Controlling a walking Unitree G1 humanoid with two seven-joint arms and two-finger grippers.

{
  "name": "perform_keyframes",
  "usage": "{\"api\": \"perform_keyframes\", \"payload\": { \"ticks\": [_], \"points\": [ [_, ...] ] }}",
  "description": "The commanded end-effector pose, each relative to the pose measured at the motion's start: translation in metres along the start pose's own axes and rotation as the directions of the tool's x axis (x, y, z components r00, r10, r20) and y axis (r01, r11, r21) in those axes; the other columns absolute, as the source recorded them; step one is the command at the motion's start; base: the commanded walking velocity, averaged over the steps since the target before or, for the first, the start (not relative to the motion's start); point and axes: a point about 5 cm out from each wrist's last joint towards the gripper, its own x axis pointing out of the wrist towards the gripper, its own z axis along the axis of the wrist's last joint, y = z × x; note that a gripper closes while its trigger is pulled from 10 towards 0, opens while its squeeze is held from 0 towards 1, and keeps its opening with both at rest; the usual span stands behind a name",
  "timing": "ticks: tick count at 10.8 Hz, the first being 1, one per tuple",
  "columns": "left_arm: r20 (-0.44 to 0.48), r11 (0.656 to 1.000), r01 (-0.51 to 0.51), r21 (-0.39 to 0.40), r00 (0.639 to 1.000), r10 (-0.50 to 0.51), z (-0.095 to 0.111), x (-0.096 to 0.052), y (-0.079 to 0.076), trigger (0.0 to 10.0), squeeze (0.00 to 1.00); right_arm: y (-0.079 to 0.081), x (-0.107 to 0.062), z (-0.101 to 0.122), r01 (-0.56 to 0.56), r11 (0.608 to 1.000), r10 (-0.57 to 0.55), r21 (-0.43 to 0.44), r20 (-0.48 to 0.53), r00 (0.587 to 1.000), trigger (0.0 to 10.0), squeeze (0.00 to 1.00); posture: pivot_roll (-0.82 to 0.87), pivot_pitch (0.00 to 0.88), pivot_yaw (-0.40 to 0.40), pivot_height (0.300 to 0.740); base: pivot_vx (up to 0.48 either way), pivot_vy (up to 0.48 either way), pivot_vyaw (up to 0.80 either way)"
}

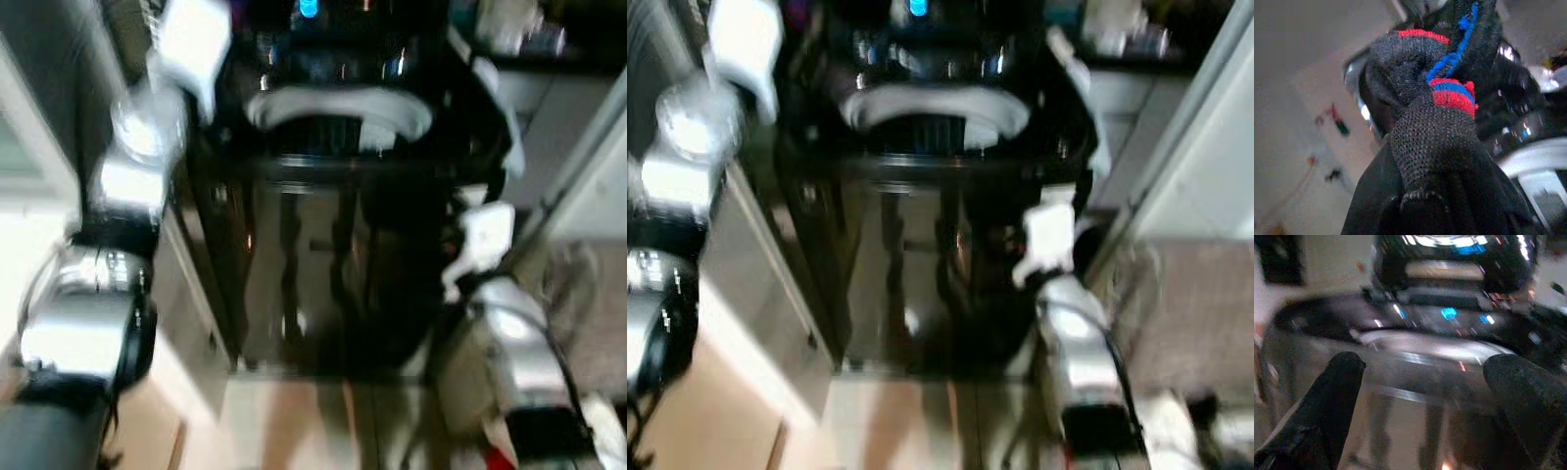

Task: Clothes washing

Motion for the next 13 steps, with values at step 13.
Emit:
{"api": "perform_keyframes", "payload": {
  "ticks": [13],
  "points": [
    [-0.447, 0.956, 0.29, -0.049, 0.849, -0.281, -0.074, -0.009, -0.087, 10.0, 0.0, 0.028, -0.056, 0.087, -0.318, 0.904, 0.326, 0.284, 0.02, 0.945, 10.0, 0.01, -0.38, 0.096, 0.127, 0.74, 0.185, 0.0, 0.0]
  ]
}}
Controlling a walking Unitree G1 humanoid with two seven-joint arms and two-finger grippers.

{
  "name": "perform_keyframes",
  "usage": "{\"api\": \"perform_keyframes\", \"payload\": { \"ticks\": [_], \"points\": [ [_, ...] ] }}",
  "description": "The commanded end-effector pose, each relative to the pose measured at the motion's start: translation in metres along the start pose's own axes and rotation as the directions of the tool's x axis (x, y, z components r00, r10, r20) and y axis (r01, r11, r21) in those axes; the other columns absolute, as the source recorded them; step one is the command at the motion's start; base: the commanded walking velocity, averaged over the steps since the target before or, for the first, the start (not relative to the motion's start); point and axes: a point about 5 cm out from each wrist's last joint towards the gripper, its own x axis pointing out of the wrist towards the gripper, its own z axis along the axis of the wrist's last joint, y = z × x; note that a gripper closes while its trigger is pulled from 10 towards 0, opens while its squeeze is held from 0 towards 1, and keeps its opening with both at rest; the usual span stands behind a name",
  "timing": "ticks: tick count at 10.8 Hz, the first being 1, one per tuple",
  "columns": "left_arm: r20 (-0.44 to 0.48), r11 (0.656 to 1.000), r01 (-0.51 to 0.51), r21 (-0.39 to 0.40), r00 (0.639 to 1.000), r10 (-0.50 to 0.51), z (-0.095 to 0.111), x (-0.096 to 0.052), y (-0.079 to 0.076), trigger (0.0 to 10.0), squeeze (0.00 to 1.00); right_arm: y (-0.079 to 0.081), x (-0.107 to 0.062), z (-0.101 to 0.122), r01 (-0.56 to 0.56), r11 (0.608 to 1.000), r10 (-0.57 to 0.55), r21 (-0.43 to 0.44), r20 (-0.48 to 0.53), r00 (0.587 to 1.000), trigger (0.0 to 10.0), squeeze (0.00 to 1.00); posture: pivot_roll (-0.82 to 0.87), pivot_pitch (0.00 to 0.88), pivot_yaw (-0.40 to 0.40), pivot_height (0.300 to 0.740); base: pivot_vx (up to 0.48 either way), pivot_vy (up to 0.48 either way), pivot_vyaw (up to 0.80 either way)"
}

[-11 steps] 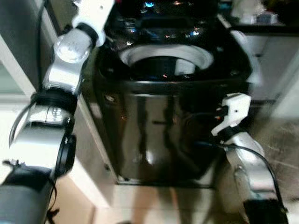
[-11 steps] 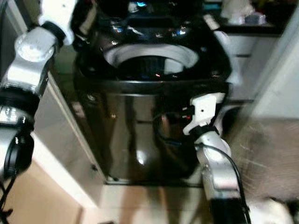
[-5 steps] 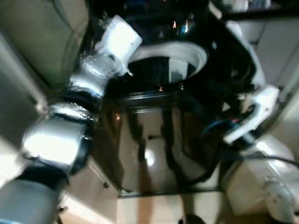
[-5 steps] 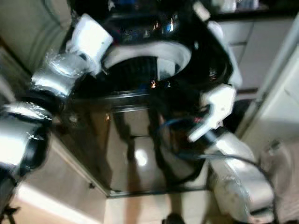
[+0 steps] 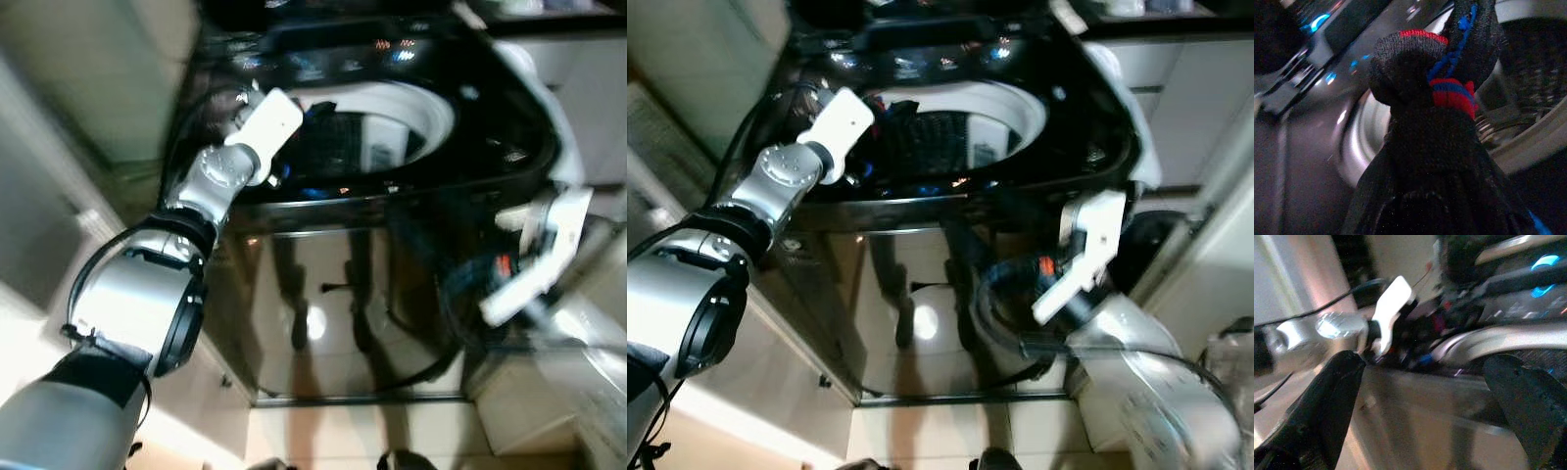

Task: Clothes washing

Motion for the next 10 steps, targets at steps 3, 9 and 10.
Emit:
{"api": "perform_keyframes", "payload": {
  "ticks": [3, 9, 10],
  "points": [
    [-0.02, 1.0, -0.004, -0.019, 1.0, 0.004, -0.005, 0.0, -0.004, 10.0, 1.0, 0.008, -0.012, 0.004, 0.016, 1.0, -0.015, 0.025, -0.022, 1.0, 10.0, 0.02, -0.44, 0.125, 0.129, 0.74, 0.0, 0.0, 0.0],
    [0.115, 0.921, -0.083, 0.381, 0.992, 0.041, 0.028, 0.0, 0.009, 10.0, 1.0, 0.009, -0.009, -0.011, 0.105, 0.992, -0.101, 0.073, -0.052, 0.994, 10.0, 0.02, -0.43, 0.134, 0.144, 0.74, 0.0, 0.0, 0.0],
    [0.138, 0.903, -0.1, 0.417, 0.989, 0.046, 0.033, 0.0, 0.012, 10.0, 1.0, 0.008, -0.005, -0.016, 0.106, 0.991, -0.101, 0.082, -0.056, 0.993, 10.0, 0.02, -0.41, 0.117, 0.143, 0.74, 0.0, 0.0, 0.0]
  ]
}}
